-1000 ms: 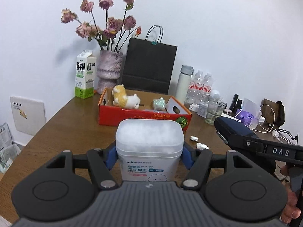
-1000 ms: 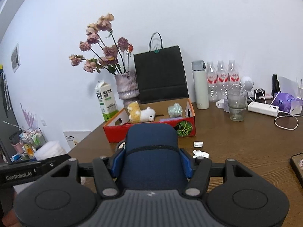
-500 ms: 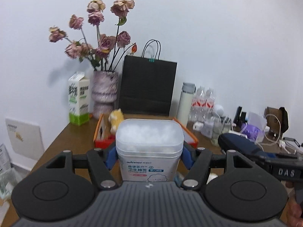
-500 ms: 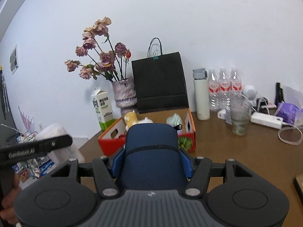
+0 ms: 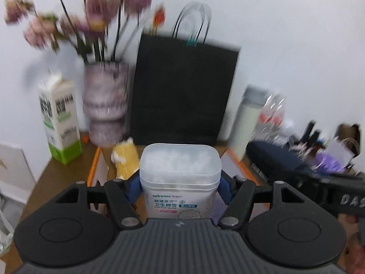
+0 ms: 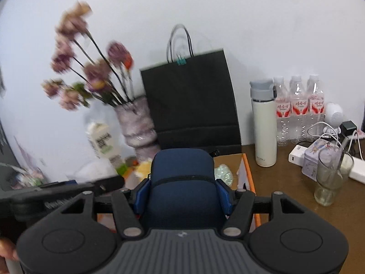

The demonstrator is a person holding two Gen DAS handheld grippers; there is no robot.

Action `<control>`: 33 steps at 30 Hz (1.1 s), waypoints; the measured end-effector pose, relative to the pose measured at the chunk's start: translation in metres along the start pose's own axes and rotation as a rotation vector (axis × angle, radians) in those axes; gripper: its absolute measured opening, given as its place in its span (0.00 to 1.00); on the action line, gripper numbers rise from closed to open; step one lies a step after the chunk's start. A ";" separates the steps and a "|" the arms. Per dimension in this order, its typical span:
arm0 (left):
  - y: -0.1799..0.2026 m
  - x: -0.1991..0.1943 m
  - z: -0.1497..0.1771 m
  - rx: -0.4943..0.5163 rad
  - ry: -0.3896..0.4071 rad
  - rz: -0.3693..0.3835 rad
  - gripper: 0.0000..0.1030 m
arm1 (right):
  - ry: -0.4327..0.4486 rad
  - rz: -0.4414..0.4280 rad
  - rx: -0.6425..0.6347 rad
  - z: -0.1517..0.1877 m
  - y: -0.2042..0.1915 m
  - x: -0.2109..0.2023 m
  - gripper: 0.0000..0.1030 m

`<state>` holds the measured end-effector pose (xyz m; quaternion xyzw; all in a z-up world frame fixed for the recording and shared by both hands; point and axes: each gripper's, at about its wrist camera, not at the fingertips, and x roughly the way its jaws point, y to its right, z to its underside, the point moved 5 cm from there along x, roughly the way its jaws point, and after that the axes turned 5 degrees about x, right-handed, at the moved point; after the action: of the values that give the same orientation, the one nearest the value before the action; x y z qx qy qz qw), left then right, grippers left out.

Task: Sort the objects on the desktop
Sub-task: 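Lift and carry the cotton-swab tub and navy case toward the box, then lower the tub and navy case into the box and open both tools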

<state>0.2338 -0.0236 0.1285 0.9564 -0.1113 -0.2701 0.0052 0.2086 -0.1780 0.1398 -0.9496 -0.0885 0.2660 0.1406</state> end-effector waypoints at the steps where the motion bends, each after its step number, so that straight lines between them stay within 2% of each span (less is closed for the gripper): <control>1: -0.003 0.015 0.001 0.004 -0.020 -0.018 0.65 | -0.018 0.017 -0.012 0.000 0.001 0.013 0.58; 6: -0.018 0.083 0.015 -0.020 -0.148 -0.058 0.65 | -0.142 0.102 -0.017 0.011 0.015 0.089 0.58; 9: -0.022 0.111 0.021 -0.029 -0.193 -0.081 0.65 | -0.208 0.145 -0.014 0.022 0.025 0.123 0.58; 18: -0.033 0.156 0.027 -0.058 -0.224 -0.125 0.66 | -0.319 0.258 -0.103 0.043 0.034 0.184 0.58; 21: -0.031 0.153 0.024 -0.059 -0.216 -0.105 0.68 | -0.334 0.265 -0.113 0.043 0.033 0.190 0.61; 23: -0.028 0.143 0.018 -0.032 -0.183 -0.093 0.70 | -0.318 0.263 -0.115 0.039 0.031 0.184 0.60; 33: -0.024 0.082 -0.012 0.013 -0.158 -0.126 0.77 | -0.217 0.212 -0.131 -0.004 0.013 0.113 0.63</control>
<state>0.3129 -0.0185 0.0946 0.9372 -0.0528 -0.3438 -0.0268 0.3074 -0.1641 0.0845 -0.9264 -0.0196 0.3740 0.0394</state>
